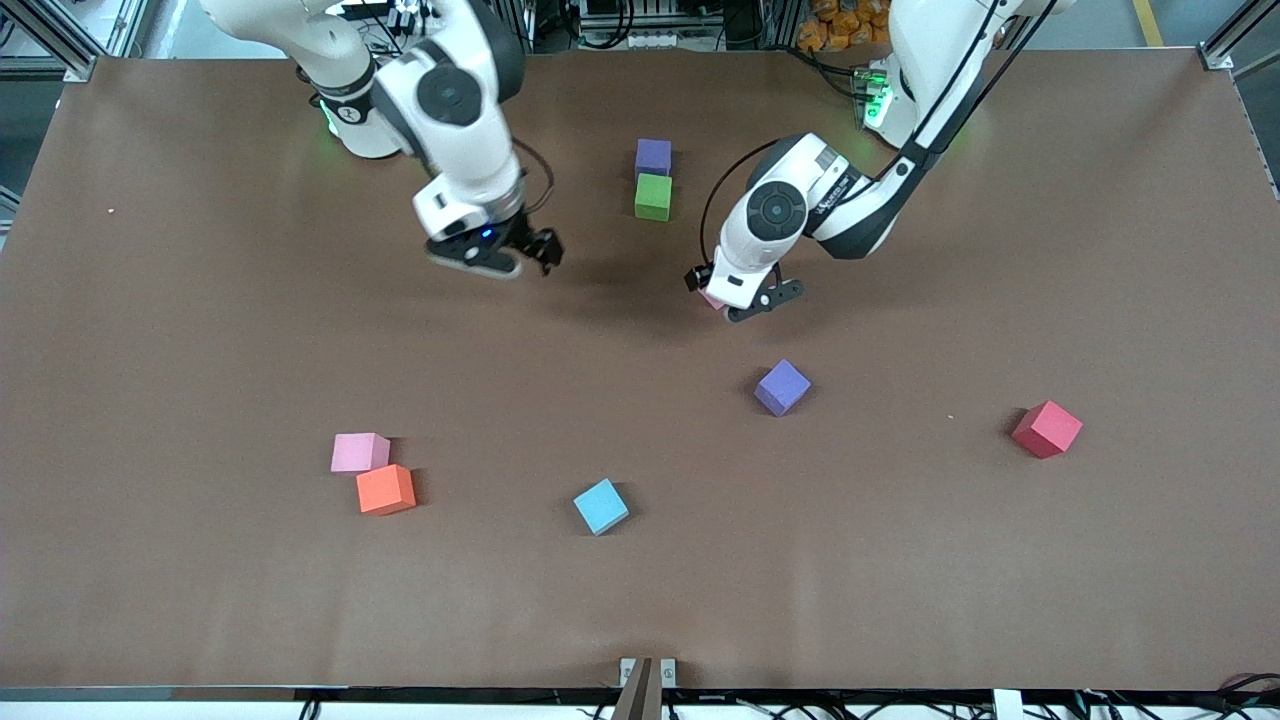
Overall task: Arrange blocks into number 1
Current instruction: 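Place the pink cube beside green with the left gripper while the right gripper reaches pink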
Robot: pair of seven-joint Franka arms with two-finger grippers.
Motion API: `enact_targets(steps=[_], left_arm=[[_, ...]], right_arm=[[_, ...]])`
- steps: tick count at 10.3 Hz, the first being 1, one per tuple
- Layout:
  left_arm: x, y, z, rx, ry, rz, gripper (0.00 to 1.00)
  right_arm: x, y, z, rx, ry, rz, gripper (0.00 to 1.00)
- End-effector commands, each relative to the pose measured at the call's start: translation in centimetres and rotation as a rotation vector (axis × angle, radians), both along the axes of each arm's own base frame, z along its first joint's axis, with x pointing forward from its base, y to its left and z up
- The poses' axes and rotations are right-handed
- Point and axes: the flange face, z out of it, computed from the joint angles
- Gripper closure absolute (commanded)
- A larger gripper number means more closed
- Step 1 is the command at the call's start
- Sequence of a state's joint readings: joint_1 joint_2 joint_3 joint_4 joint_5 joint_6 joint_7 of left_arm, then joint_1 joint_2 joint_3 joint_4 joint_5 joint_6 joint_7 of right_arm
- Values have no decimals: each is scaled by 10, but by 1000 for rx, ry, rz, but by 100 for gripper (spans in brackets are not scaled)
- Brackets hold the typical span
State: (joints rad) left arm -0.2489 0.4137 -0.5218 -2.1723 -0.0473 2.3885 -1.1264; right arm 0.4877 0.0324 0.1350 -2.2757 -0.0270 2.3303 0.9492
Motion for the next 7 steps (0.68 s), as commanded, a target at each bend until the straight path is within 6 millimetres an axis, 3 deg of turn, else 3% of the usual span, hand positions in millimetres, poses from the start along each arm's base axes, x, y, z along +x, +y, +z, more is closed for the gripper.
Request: enact_targets(steps=[1,3,4,5,6,7], left_arm=[[-8,-1,-9,6,39,15,0],[-10,-1,-17,5,52,5,0],[-9,0,-17,4,51,0,0],[-10,0,-19,3,52,-1,18],[-9,-1,-17,3,50,-2,62],[-7,-1,-15,1,43,-8,93]], right_arm=[[47,-69,-10,9,-30,-93,0],[102,-129,-27,26,-56,-234,0],[129,-145,-30,22,-70,-220,0],[150,-168,-33,19,-80,-240,0],[163,-208,-41,28,-74,-324,0],[171,-227,-47,41,-65,-380,0]])
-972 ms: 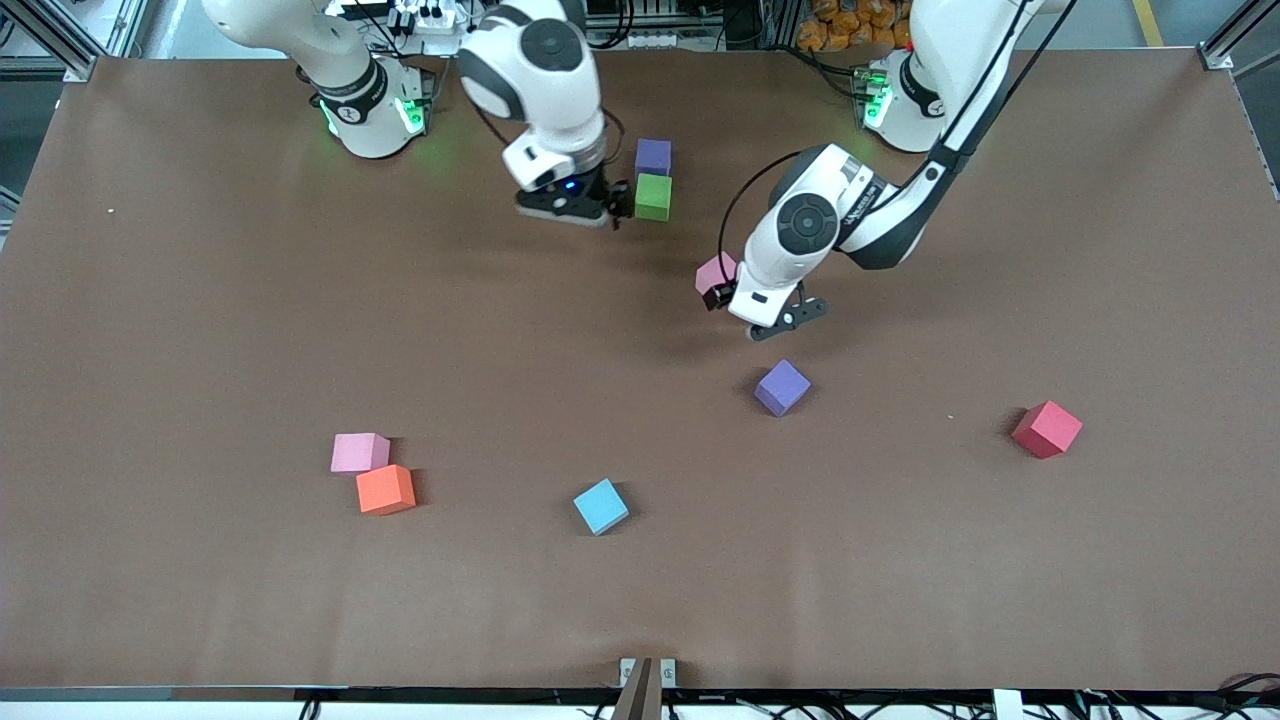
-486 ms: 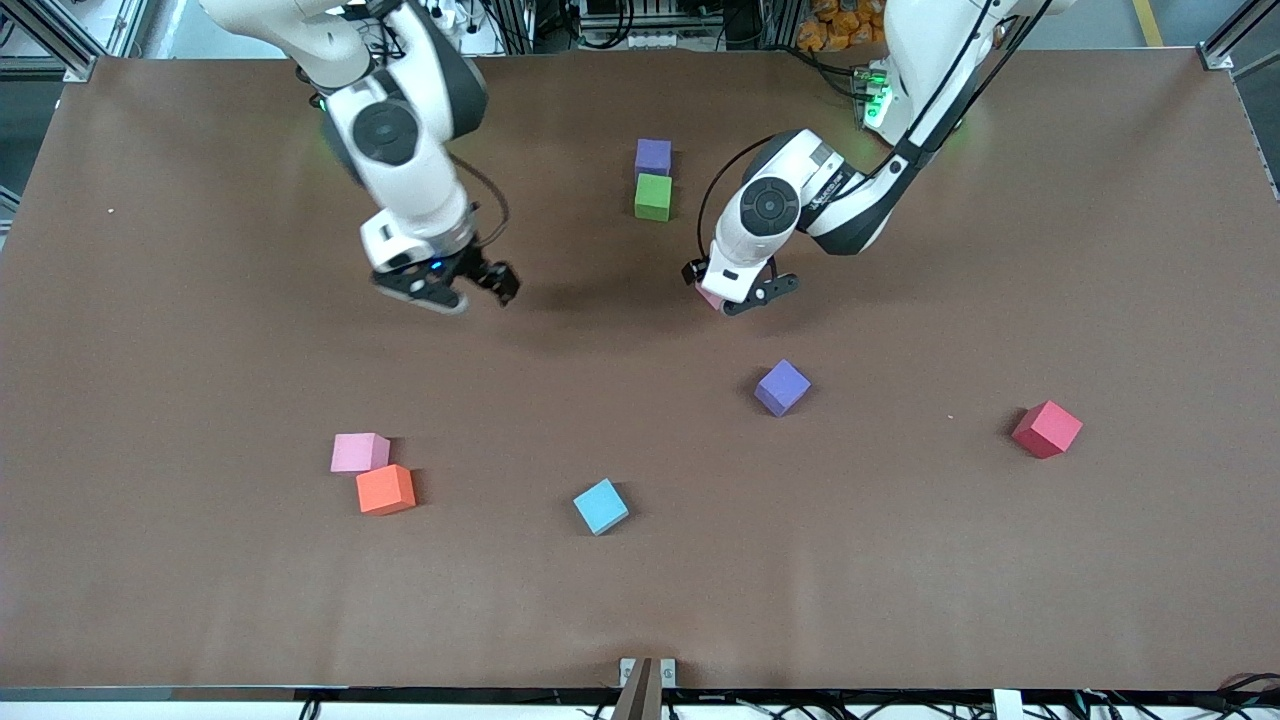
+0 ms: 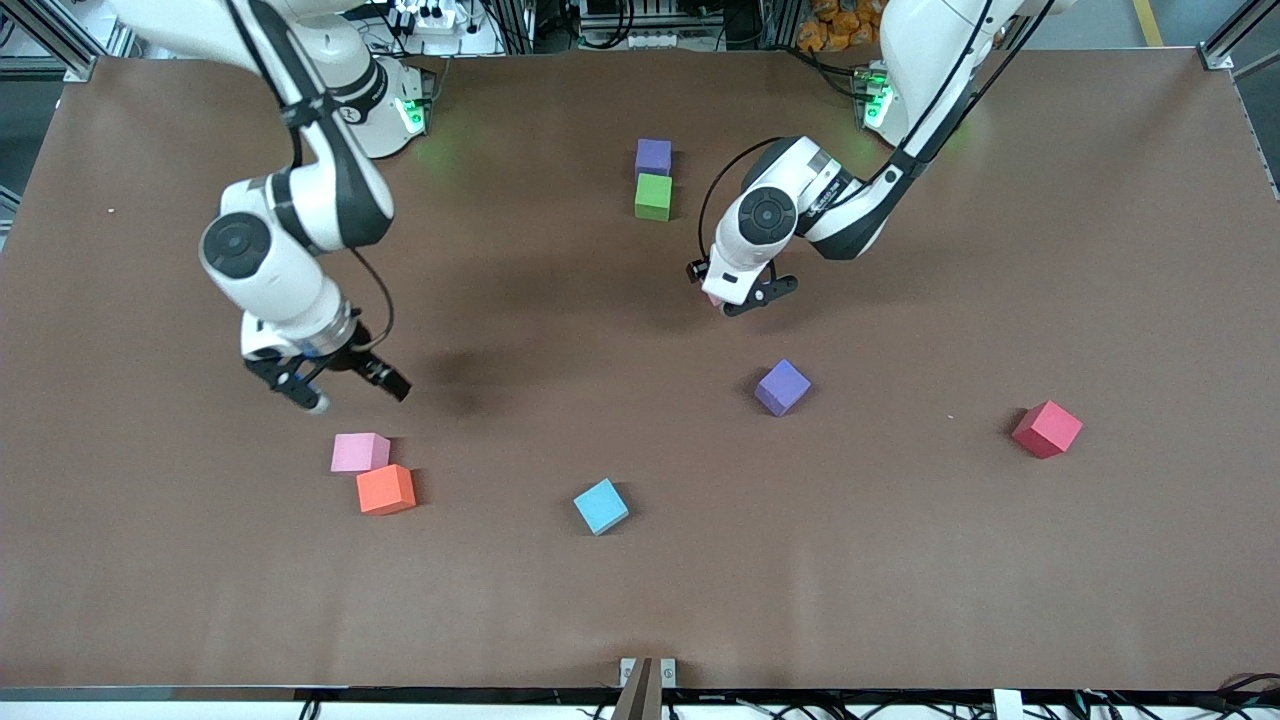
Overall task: Arrange blocks into number 1
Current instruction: 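Place the pink cube beside green with the left gripper while the right gripper reaches pink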
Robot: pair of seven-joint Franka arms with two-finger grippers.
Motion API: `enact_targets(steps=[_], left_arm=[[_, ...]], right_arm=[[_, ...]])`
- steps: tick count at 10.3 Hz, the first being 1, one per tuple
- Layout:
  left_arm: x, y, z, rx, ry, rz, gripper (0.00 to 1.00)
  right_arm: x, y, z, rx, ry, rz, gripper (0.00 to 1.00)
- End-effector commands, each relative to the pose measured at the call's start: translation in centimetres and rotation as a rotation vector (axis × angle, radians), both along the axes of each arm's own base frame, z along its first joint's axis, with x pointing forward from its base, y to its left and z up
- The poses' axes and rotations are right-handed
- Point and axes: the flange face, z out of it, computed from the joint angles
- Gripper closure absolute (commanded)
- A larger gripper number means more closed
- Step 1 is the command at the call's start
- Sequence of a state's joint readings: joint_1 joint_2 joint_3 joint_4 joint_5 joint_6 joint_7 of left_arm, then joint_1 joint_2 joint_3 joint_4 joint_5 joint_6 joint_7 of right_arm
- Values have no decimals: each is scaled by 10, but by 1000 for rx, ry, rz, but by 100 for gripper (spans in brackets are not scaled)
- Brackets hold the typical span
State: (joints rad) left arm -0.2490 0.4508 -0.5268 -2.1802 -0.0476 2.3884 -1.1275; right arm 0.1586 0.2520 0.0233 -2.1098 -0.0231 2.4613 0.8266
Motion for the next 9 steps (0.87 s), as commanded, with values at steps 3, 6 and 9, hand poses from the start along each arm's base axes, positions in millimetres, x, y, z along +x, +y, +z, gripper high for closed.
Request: enact_targets(steps=[3,6,9], left_arm=[[10,-18,29,-55,-52,-60,100],[-14,-69,56,-108,-91,-146,100],[-57,-107,51,-120,-77,-242,100]], right_arm=[[37,-64,-22,172,35,-365,0],[52,-100,-34,174,41,-443,0],[75,-112,-47,121,27,-455,0]])
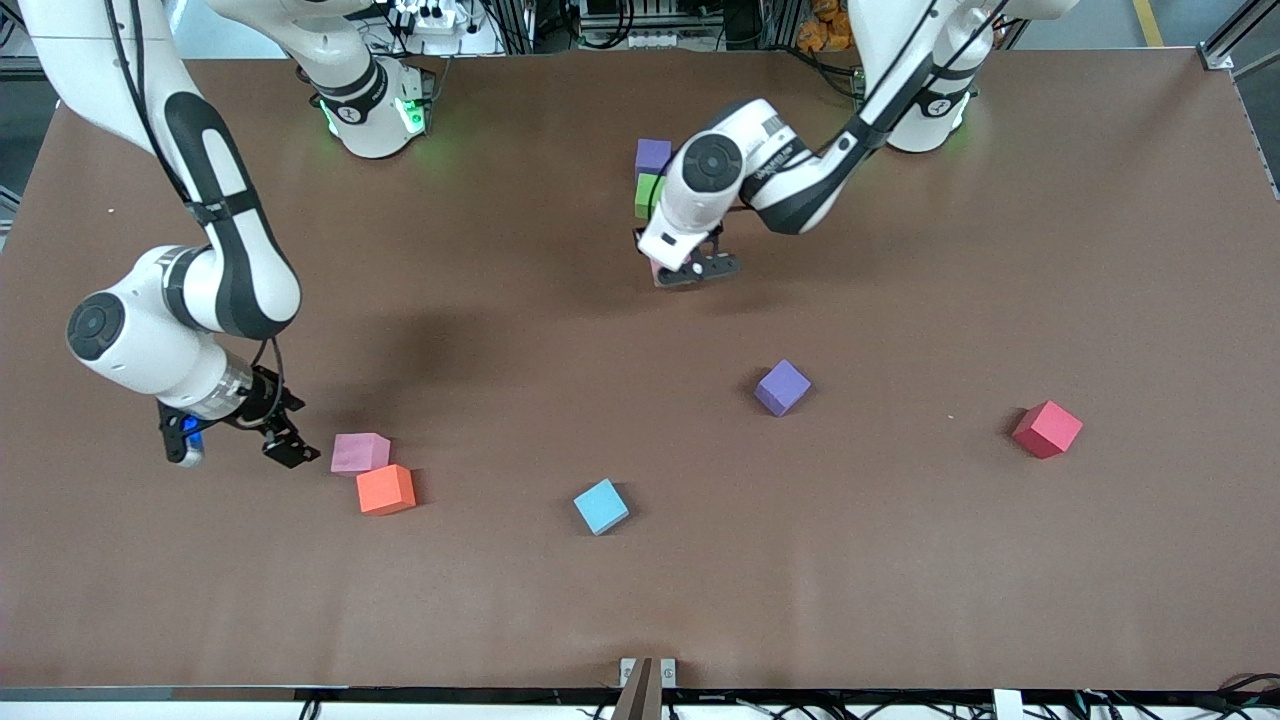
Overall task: Arrange blocks into number 1
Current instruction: 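Place the pink cube beside green with the left gripper while the right gripper reaches pink, then grasp the second pink cube beside the orange cube with the right gripper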
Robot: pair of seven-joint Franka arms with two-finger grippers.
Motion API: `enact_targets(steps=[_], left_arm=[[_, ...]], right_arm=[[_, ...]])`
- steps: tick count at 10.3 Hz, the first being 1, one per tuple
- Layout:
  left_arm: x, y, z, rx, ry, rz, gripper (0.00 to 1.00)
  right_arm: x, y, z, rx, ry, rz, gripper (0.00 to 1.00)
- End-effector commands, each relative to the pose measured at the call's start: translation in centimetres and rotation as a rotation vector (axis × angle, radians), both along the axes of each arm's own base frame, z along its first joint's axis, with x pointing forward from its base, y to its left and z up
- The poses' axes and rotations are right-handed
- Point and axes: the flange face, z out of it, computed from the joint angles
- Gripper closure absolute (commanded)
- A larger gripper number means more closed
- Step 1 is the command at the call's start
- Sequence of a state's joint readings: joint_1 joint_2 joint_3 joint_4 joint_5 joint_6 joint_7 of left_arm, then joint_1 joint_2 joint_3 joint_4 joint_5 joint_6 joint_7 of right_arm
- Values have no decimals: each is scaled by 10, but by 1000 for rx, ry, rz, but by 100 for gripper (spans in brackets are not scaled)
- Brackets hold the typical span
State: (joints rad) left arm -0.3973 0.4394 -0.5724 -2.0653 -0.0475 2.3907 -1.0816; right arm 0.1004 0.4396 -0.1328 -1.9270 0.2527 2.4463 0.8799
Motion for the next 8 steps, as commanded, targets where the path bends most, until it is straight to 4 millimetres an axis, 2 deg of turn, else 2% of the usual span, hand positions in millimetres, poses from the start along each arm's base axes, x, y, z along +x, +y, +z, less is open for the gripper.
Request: enact_targets(steps=[1,4,8], left_arm=[[-22,-17,-8,8,16,-55,100],[-34,-22,-19,18,35,-75,100],[-34,-23,-37,37,59,-53,100]], right_arm=[[22,17,-18,-22,9,2,0],[22,25,-44,55,27,-72,0],[19,25,-62,47,47,-72,0]])
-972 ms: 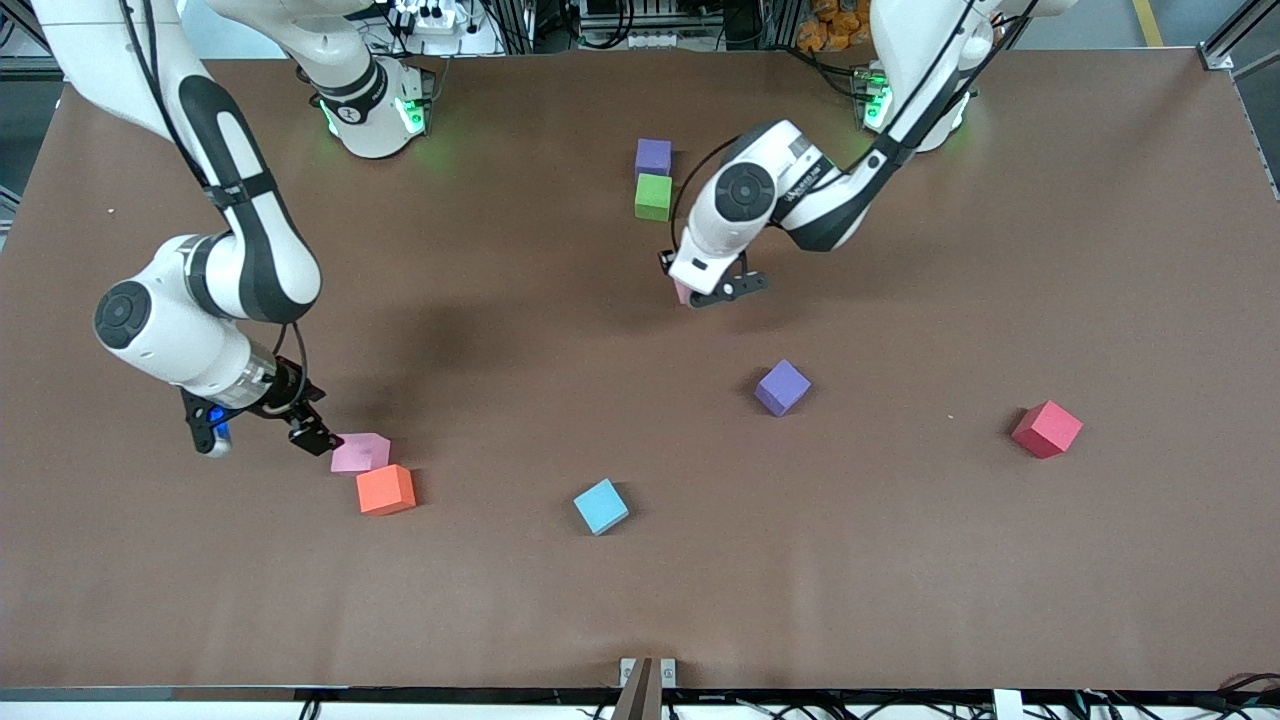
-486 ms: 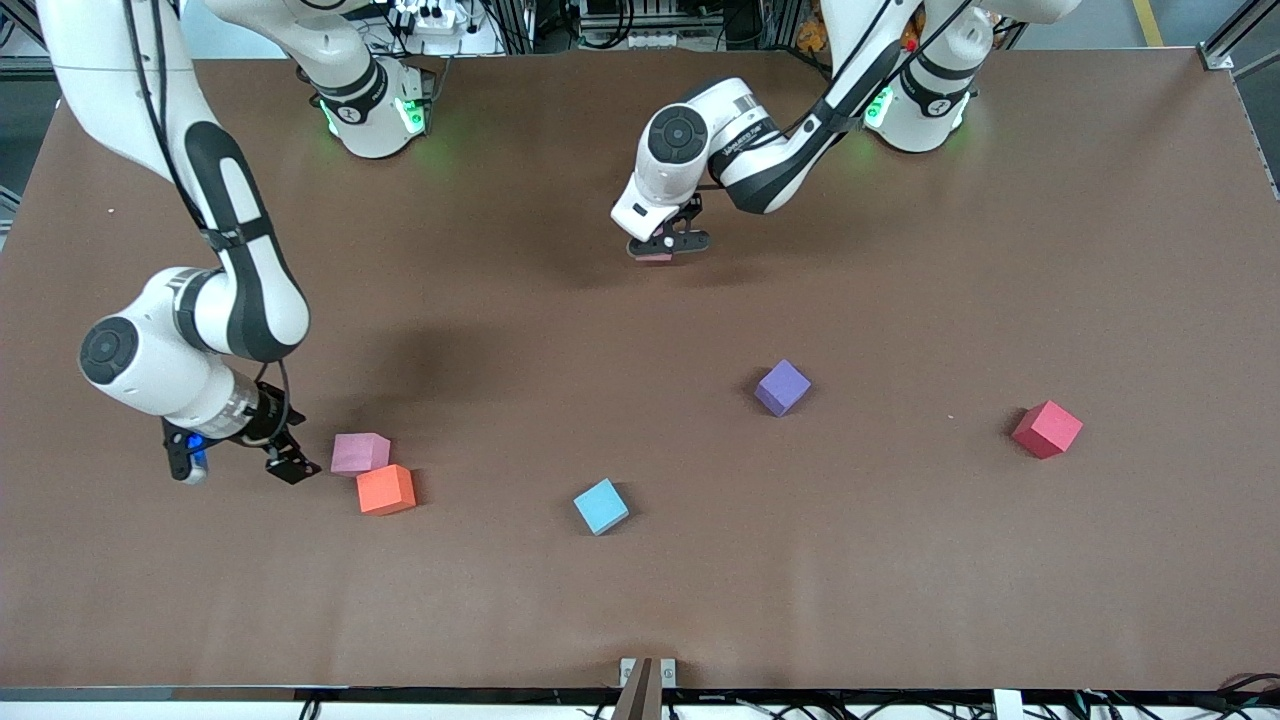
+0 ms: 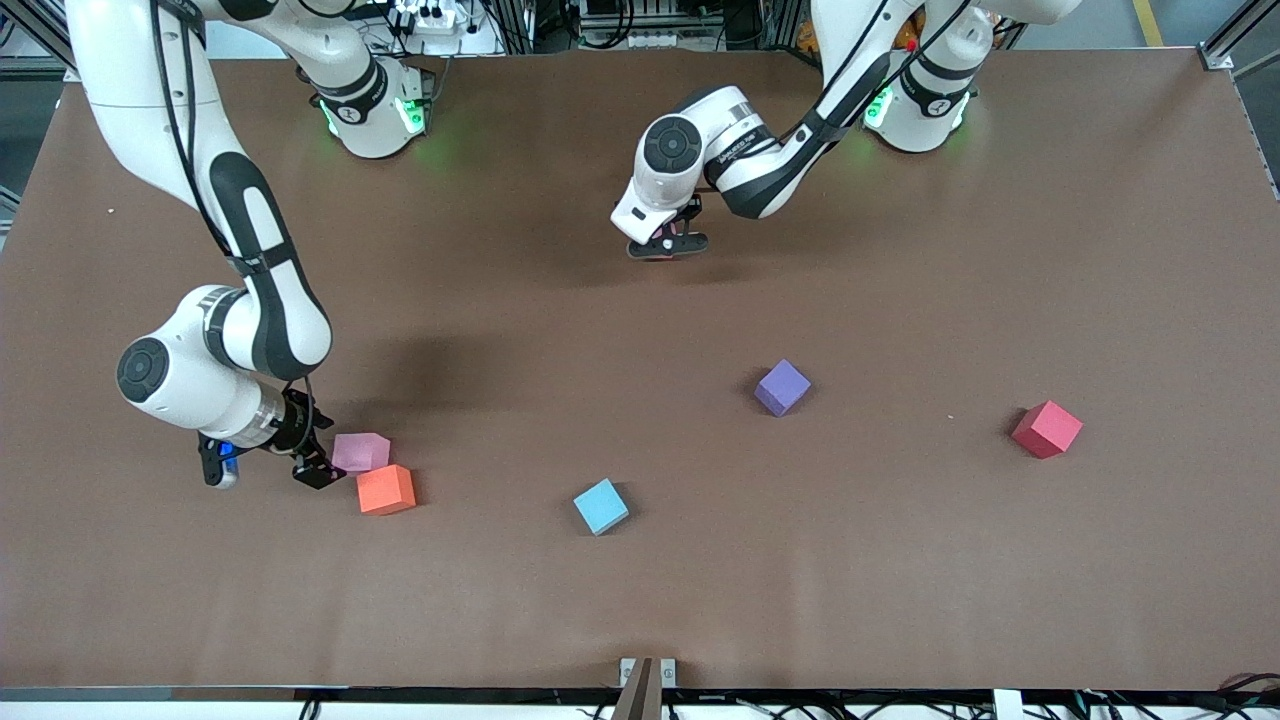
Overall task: Arrange blocks into number 1
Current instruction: 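Grasp the second pink cube beside the orange cube with the right gripper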
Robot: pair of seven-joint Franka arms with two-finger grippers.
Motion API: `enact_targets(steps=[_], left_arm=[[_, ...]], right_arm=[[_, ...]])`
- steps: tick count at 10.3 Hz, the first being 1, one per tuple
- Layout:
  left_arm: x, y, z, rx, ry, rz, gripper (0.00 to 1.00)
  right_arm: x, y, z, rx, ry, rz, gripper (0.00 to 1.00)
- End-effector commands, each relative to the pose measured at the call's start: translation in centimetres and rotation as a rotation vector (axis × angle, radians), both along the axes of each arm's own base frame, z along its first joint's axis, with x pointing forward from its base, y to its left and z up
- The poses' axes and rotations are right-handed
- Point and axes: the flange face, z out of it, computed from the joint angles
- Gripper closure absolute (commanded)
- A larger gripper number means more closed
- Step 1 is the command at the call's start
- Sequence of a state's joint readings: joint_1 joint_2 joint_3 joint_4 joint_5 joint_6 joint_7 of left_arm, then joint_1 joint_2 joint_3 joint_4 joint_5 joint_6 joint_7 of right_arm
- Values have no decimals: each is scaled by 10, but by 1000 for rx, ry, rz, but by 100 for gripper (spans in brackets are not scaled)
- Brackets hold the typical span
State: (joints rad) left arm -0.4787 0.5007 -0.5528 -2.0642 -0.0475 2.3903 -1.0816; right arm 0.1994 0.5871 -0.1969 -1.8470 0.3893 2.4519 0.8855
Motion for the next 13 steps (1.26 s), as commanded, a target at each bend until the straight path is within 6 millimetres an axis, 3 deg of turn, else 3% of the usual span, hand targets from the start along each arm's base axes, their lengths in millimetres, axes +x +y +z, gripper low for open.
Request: enact_targets(steps=[1,10,11,12,13], left_arm=[[1,-9,-6,4,12,11,100],[-13,-19,-19,18,36,16,100],[-14,-19,-19,20,37,16,100],[-14,-19,-20,20,37,13,92],[-15,-19,-21,22,40,13,1]], right_arm=[[5,2,-11,3,0,-12,0],[3,22,-20,-3,2,11,0],[2,25,-21,-5,-1,16,4],[2,28,-21,-4,-1,20,11],[2,29,-21,-4,-2,22,17]])
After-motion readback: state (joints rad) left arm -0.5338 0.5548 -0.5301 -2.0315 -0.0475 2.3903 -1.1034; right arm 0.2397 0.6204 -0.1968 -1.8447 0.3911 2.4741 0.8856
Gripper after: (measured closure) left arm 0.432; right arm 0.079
